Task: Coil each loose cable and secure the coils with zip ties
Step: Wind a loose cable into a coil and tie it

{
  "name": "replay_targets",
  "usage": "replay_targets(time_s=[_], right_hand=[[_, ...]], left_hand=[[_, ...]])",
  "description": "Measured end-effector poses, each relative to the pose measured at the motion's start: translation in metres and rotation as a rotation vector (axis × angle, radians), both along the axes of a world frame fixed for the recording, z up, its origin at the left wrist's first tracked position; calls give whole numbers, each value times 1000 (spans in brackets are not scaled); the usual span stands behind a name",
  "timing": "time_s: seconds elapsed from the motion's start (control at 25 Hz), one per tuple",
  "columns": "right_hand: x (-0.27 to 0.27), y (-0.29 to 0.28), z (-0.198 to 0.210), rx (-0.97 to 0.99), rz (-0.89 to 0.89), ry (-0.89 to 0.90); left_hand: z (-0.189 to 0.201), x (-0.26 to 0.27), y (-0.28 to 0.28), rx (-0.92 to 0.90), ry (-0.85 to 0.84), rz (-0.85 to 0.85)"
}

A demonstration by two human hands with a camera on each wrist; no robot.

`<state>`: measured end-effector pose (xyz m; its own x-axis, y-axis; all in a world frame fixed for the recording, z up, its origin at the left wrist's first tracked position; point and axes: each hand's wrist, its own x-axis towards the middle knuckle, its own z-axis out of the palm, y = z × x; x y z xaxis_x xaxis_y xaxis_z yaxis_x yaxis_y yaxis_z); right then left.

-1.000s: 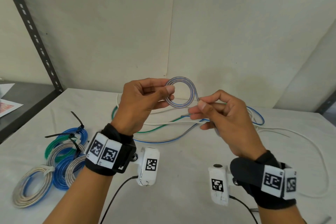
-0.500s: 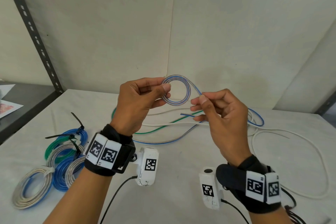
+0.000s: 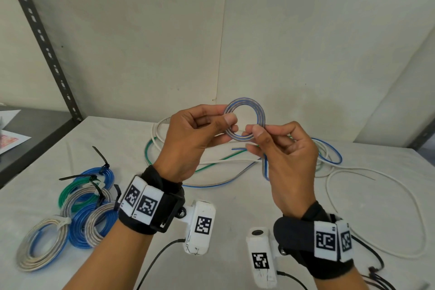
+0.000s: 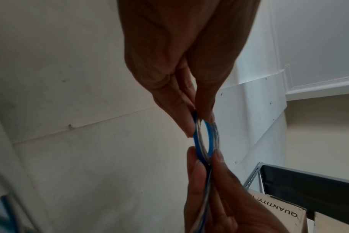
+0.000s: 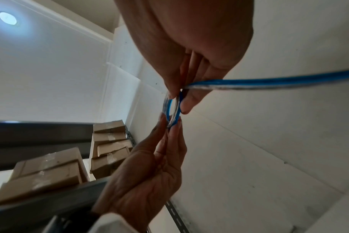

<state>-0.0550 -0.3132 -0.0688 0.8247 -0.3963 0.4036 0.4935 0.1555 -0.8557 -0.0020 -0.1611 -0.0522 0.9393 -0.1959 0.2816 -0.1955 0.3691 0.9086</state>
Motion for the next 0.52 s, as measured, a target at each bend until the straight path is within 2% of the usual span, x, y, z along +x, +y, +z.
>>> replay_targets(time_s=[0.08, 0.32, 0.4, 0.52], right_hand=[[3, -8, -1, -57, -4, -28], [5, -35, -4, -613, 103, 49], [2, -36, -3, -737, 143, 75], [-2, -33, -2, -861, 105, 67]], left_hand=[[1, 1, 3, 31, 2, -71], [-2, -1, 1, 377, -14, -253], [-6, -6, -6, 548, -54, -232], [-12, -7, -9, 777, -208, -129]])
